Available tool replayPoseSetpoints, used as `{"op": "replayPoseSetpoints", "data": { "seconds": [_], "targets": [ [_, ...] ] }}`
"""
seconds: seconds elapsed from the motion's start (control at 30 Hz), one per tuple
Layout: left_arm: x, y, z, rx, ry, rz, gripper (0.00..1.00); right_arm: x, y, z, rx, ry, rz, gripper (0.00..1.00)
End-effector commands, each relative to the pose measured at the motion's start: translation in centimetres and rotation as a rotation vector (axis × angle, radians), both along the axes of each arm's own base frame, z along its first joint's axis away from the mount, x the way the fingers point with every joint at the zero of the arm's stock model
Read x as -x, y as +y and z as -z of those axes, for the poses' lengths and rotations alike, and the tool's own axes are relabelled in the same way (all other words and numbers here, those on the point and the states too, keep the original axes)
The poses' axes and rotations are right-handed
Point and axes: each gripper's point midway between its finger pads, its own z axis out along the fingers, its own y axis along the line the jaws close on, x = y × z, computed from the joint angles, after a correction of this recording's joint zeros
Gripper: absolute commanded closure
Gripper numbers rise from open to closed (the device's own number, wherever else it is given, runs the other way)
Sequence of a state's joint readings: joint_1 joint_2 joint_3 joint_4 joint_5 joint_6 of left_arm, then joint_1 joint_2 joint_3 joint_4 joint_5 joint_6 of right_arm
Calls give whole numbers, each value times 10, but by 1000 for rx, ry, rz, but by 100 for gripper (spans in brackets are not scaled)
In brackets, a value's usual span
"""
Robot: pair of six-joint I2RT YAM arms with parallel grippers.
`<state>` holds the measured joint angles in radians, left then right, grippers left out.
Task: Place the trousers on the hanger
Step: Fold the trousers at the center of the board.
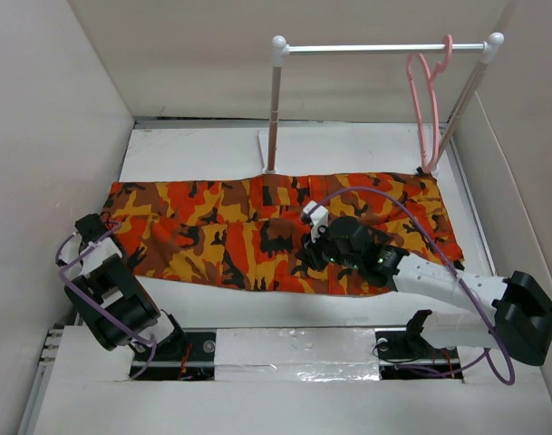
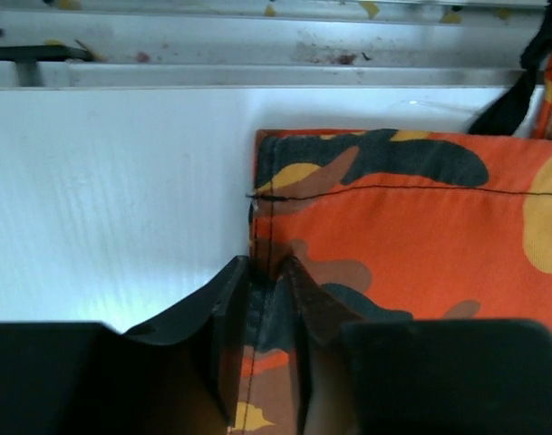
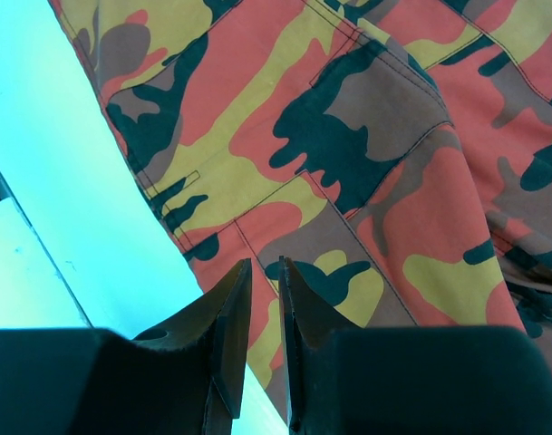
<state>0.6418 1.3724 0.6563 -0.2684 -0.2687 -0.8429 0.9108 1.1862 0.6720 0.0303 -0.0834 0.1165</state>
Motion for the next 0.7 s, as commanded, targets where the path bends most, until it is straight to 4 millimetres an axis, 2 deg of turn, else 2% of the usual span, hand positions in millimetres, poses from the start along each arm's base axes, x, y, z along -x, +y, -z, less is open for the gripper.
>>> {"op": "replayPoseSetpoints", "data": {
  "seconds": [0.0, 0.03, 0.07, 0.1, 0.23, 0.27, 0.3, 0.33, 0.37, 0.43, 0.47, 0.5, 0.53, 0.57, 0.6, 0.63, 0.67],
  "targets": [
    [-3, -3, 8, 16, -21, 2, 82, -9, 5, -13, -38, -40, 15, 76],
    [-4, -2, 8, 14, -25, 1, 86, -9, 5, -13, -40, -40, 15, 76],
    [-6, -2, 7, 15, -32, 7, 97, -9, 5, -13, -38, -40, 16, 76],
    [-9, -2, 5, 15, -43, 16, 100, -9, 5, -15, -44, -44, 18, 76],
    [-22, 1, -23, -36, -137, 57, 100, -11, 0, -18, -56, -48, 40, 76],
    [-32, -4, -42, -71, -196, 104, 100, -12, 0, -19, -58, -50, 47, 76],
    [-37, -7, -52, -89, -229, 129, 100, -15, -5, -18, -56, -36, 75, 76],
    [-40, -7, -64, -111, -258, 146, 100, -21, -13, -20, -54, -41, 121, 77],
    [-45, -13, -85, -136, -335, 184, 100, -24, -20, -19, -43, -44, 167, 79],
    [-49, -19, -108, -174, -403, 242, 100, -37, -45, -13, -32, -18, 294, 89],
    [-51, -26, -131, -203, -476, 281, 100, -41, -60, -9, -28, -11, 360, 94],
    [-50, -31, -141, -222, -498, 315, 100, -43, -72, -3, -32, 24, 412, 100],
    [-53, -38, -152, -231, -542, 357, 100, -52, -89, 0, -41, 45, 479, 100],
    [-54, -48, -170, -249, -604, 410, 100, -53, -98, -5, -76, 56, 507, 100],
    [-56, -57, -177, -253, -619, 455, 100, -52, -110, 4, -91, 95, 551, 100],
    [-56, -66, -180, -251, -617, 486, 100, -54, -119, 5, -114, 106, 580, 100],
    [-56, -72, -192, -278, -640, 508, 100, -61, -137, 5, -141, 120, 645, 100]
  ]
}}
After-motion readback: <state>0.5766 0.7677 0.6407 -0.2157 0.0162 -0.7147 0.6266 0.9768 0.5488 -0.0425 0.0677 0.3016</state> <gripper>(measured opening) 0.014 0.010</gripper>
